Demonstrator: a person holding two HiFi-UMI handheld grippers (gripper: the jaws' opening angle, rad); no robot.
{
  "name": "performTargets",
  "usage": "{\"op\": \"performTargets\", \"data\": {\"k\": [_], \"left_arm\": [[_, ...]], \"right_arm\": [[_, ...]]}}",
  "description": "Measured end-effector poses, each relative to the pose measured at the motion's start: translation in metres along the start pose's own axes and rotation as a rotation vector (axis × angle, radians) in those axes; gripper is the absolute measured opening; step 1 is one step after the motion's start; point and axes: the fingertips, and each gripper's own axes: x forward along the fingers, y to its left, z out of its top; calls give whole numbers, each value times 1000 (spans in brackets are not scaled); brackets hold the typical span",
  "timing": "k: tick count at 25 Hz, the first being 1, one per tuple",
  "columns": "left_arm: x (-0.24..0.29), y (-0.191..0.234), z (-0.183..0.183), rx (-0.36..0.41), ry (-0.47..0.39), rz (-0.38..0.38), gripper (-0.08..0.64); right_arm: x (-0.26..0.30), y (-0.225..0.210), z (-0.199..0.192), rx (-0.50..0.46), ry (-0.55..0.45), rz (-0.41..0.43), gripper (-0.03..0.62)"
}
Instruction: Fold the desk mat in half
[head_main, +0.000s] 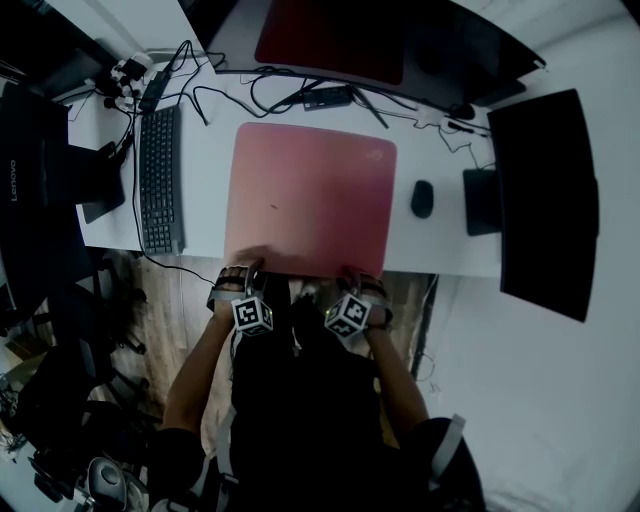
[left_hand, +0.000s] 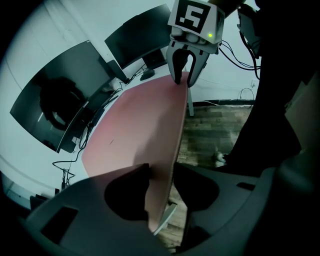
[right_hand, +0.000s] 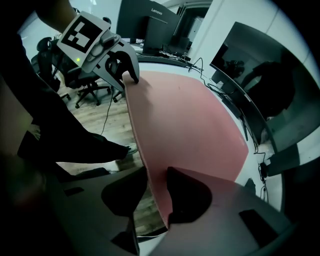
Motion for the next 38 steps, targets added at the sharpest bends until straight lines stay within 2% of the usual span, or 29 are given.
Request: {"op": "performTargets", "data": {"k": [5, 9, 10, 24, 31, 38], "left_arm": [[-3, 0, 1, -13, 4, -25, 131], [-8, -1, 4, -22, -12, -19, 37], [-8, -1, 4, -23, -13, -16, 32], [-22, 13, 8, -114, -26, -17, 20], [-40, 38, 20, -158, -55, -34, 20], [-50, 71, 31, -181, -79, -25, 20]], "right_arm": [[-5, 3, 1, 15, -6, 24, 75], [-7, 4, 2, 17, -10, 28, 45], [-8, 4, 2, 19, -13, 29, 41], [-23, -9, 10, 34, -25, 14, 21], [-36, -21, 17, 59, -34, 29, 20], [-55, -52, 30, 79, -44, 3, 18]]}}
